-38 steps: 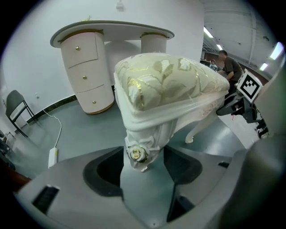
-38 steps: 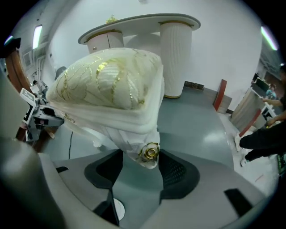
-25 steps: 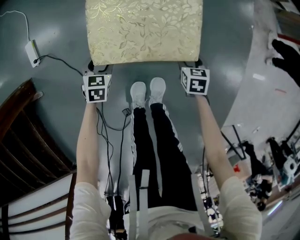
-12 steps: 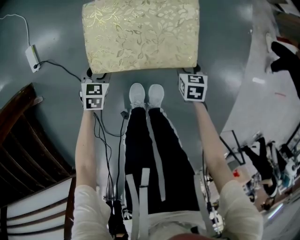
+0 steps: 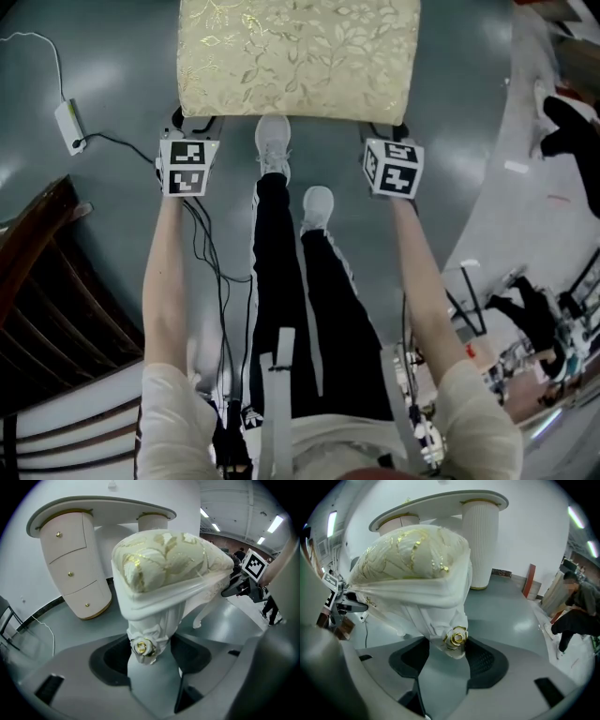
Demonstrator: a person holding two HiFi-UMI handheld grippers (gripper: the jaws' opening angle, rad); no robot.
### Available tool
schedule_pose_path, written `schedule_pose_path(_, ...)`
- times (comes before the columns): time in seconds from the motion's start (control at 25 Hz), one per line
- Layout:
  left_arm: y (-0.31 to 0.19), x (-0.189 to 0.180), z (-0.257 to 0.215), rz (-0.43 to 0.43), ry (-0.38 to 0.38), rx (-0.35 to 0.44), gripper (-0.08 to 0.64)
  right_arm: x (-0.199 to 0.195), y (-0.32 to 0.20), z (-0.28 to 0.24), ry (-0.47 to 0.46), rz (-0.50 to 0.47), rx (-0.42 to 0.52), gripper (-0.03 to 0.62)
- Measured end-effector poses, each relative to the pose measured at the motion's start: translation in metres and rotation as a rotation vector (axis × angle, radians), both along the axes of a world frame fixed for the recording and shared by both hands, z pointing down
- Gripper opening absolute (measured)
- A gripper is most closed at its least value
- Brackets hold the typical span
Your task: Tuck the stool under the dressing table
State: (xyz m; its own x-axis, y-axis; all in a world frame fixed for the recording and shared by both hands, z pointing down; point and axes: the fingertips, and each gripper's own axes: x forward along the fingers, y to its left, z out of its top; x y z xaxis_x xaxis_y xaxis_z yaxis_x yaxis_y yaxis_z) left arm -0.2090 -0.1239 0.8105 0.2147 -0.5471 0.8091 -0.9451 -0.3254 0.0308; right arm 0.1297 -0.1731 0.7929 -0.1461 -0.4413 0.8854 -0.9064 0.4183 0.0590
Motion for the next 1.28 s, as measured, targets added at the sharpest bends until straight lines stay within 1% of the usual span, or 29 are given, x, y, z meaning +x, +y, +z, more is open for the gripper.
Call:
schedule_pose_path(0.08,0.003,0.001,-0.001,-0.001,0.010,-0.016,0.266,0.001,0.003,-0.003,0.012,0.000,-0.016,0.244)
schedule_pose_path(0.12,0.002,0.001,0.000,0.003,0.011,-0.011,0.267,0.002,0.003,-0.002,0.014,0.006,-0.011,0.244)
schedule_pose_path(0.28,-0.008,-0.004,0.004,0.021,-0.009,0.059,0.265,-0.003,-0.001,0.010,0.001,0.027,0.040,0.242)
schedule_pose_path(0.4,-0.003,-0.001,0.003,0.010,-0.005,0.075,0.264,0.000,-0.003,0.010,0.018,0.012,0.036,0.241)
schedule_pose_path(0.52,-0.005,0.000,0.004,0.011,0.002,0.065,0.264,0.003,-0.006,0.010,0.035,0.022,0.040,0.241)
schedule_pose_path(0.6,-0.001,0.001,0.007,0.012,0.004,0.031,0.264,0.004,-0.004,0.011,0.047,0.028,0.039,0.241)
schedule_pose_path(0.68,0.001,0.002,0.010,0.017,0.010,0.014,0.264,0.004,-0.002,0.012,0.049,0.029,0.039,0.241)
schedule_pose_path(0.84,-0.008,-0.003,0.004,0.015,-0.004,0.047,0.264,-0.002,-0.009,0.009,0.040,0.016,0.058,0.241)
schedule_pose_path(0.92,-0.004,-0.003,0.002,0.015,-0.001,0.051,0.264,-0.002,-0.003,0.010,0.029,0.013,0.055,0.241)
schedule_pose_path(1.0,-0.006,-0.001,0.001,0.011,0.002,0.054,0.264,-0.001,-0.009,0.009,0.023,0.019,0.061,0.241)
schedule_pose_path(1.12,-0.002,0.000,0.000,0.002,-0.006,0.043,0.264,0.000,-0.010,0.010,0.020,0.018,0.054,0.241)
schedule_pose_path(1.28,0.002,-0.002,-0.001,0.017,-0.017,0.016,0.264,-0.002,-0.003,0.013,0.008,0.015,0.053,0.239)
